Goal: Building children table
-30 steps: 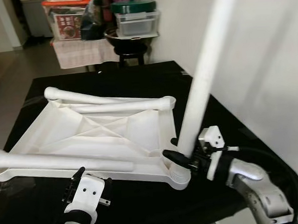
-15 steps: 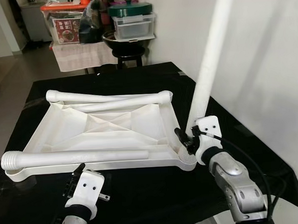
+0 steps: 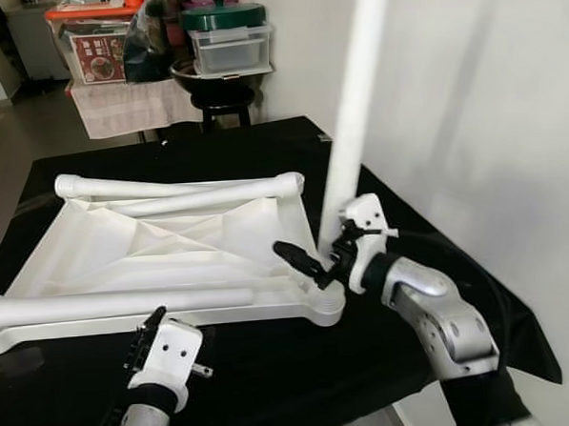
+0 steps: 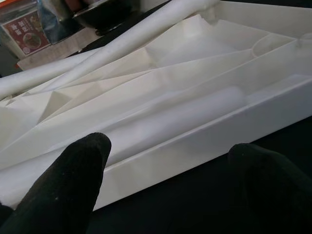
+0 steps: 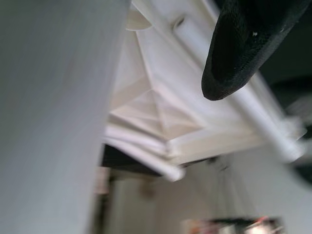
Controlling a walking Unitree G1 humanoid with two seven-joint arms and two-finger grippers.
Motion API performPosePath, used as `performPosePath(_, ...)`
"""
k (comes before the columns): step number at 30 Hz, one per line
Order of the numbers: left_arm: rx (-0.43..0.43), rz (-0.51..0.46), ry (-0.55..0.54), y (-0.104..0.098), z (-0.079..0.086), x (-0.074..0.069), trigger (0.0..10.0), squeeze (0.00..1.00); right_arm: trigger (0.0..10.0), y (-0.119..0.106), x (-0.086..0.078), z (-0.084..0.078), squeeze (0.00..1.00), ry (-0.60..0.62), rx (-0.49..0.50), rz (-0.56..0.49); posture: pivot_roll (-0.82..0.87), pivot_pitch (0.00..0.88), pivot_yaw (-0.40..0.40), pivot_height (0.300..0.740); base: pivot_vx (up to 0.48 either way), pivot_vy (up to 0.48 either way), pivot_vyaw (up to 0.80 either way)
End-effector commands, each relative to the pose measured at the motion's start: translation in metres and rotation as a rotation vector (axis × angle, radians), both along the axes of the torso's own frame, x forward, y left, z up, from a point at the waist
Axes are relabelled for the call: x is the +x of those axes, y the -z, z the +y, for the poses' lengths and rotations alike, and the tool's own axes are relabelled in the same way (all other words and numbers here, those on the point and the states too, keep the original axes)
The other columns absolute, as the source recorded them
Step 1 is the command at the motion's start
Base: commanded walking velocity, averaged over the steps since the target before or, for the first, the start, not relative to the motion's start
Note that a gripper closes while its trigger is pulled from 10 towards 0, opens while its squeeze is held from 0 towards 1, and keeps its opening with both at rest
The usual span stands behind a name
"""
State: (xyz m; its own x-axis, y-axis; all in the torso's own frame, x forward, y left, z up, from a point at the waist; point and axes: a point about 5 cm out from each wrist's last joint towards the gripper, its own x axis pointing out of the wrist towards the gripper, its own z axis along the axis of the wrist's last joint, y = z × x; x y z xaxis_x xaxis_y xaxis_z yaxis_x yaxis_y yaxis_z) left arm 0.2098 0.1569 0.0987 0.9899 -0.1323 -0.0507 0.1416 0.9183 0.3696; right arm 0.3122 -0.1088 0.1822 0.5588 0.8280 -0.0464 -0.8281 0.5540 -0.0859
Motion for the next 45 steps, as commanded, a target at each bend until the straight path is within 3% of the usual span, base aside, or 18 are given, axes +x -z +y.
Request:
performPosePath(1,-0.007,0.000,0.059,0.000,-0.006,-0.001,10.0,0.00,10.0,0.002,0.002,0.004,0.00,-0.183,-0.064,-0.007,-0.02,0.004,-0.078,0.740,0.000,0.000,0.00)
performPosePath(7,-0.021,-0.002,0.101,0.000,-0.012,-0.002,10.0,0.00,10.0,-0.002,0.021,-0.002,0.00,-0.284,-0.083,0.044,-0.01,0.006,-0.089,0.740,0.000,0.000,0.00)
performPosePath(8,-0.025,-0.004,0.107,-0.001,-0.013,-0.003,10.0,0.00,7.4,-0.003,0.028,0.001,0.00,-0.297,-0.076,0.061,0.00,0.006,-0.091,0.740,0.000,0.000,0.00)
performPosePath(9,-0.028,-0.006,0.111,-0.001,-0.014,-0.003,10.0,0.00,2.4,-0.002,0.030,0.001,0.00,-0.298,-0.078,0.066,0.00,0.010,-0.093,0.740,0.000,0.000,0.00)
performPosePath(10,-0.030,-0.007,0.114,-0.001,-0.014,-0.004,10.0,0.00,0.0,-0.002,0.031,0.001,0.00,-0.309,-0.081,0.068,0.00,0.010,-0.093,0.740,0.000,0.000,0.00)
performPosePath(18,-0.143,0.007,0.192,-0.005,-0.022,-0.021,10.0,0.00,0.0,0.015,0.028,-0.007,0.00,-0.350,0.002,0.175,-0.03,0.014,-0.090,0.740,0.000,0.000,0.00)
performPosePath(26,-0.122,0.018,0.214,-0.001,-0.027,-0.021,10.0,0.00,0.0,0.020,0.025,-0.013,0.00,-0.292,0.019,0.161,-0.04,0.014,-0.087,0.740,0.000,0.000,0.00)
performPosePath(28,-0.114,0.018,0.210,0.000,-0.026,-0.019,10.0,0.00,0.0,0.021,0.026,-0.015,0.00,-0.203,0.019,0.149,-0.06,0.016,-0.087,0.740,0.000,0.000,0.00)
performPosePath(29,-0.107,0.015,0.207,0.000,-0.024,-0.018,10.0,0.00,0.0,0.025,0.026,-0.015,0.00,-0.021,0.030,0.151,-0.06,0.016,-0.094,0.740,0.000,0.000,0.00)
performPosePath(30,-0.104,0.011,0.204,0.000,-0.023,-0.017,10.0,0.00,0.0,0.031,0.027,-0.018,0.00,0.274,0.023,0.146,-0.07,0.030,-0.091,0.740,0.000,0.000,0.00)
performPosePath(32,-0.104,0.011,0.204,0.000,-0.023,-0.017,10.0,0.00,0.0,0.031,0.027,-0.018,0.00,0.274,0.023,0.146,-0.07,0.030,-0.091,0.740,0.000,0.000,0.00)
performPosePath(33,-0.103,0.008,0.202,0.000,-0.021,-0.017,10.0,0.00,0.0,0.039,0.022,-0.028,0.00,0.580,0.001,0.167,-0.07,0.030,-0.091,0.740,0.000,0.000,0.00)
performPosePath(34,-0.103,0.008,0.202,0.000,-0.021,-0.017,10.0,0.00,0.0,0.039,0.022,-0.028,0.00,0.580,0.001,0.167,-0.07,0.030,-0.091,0.740,0.000,0.000,0.00)
performPosePath(35,-0.111,0.001,0.212,-0.001,-0.019,-0.013,10.0,0.00,0.0,0.056,-0.008,-0.024,0.00,0.664,-0.048,0.199,-0.11,0.027,-0.067,0.740,0.000,0.000,0.00)
performPosePath(36,-0.113,0.001,0.225,-0.001,-0.019,-0.012,10.0,0.00,0.0,0.058,-0.012,-0.023,0.00,0.650,-0.055,0.193,-0.10,0.019,-0.066,0.740,0.000,0.000,0.00)
performPosePath(43,-0.126,0.006,0.242,-0.001,-0.020,-0.010,10.0,0.00,0.0,0.054,-0.005,-0.022,0.00,0.641,-0.051,0.164,-0.11,0.015,-0.066,0.740,0.000,0.000,0.00)
performPosePath(44,-0.129,0.003,0.235,-0.001,-0.020,-0.009,10.0,0.00,0.5,0.051,-0.001,-0.020,0.00,0.624,-0.044,0.153,-0.11,0.011,-0.066,0.740,0.000,0.000,0.00)
performPosePath(45,-0.131,0.000,0.228,-0.001,-0.019,-0.009,10.0,0.00,8.9,0.047,0.002,-0.017,0.00,0.613,-0.038,0.143,-0.11,0.011,-0.066,0.740,0.000,0.000,0.00)
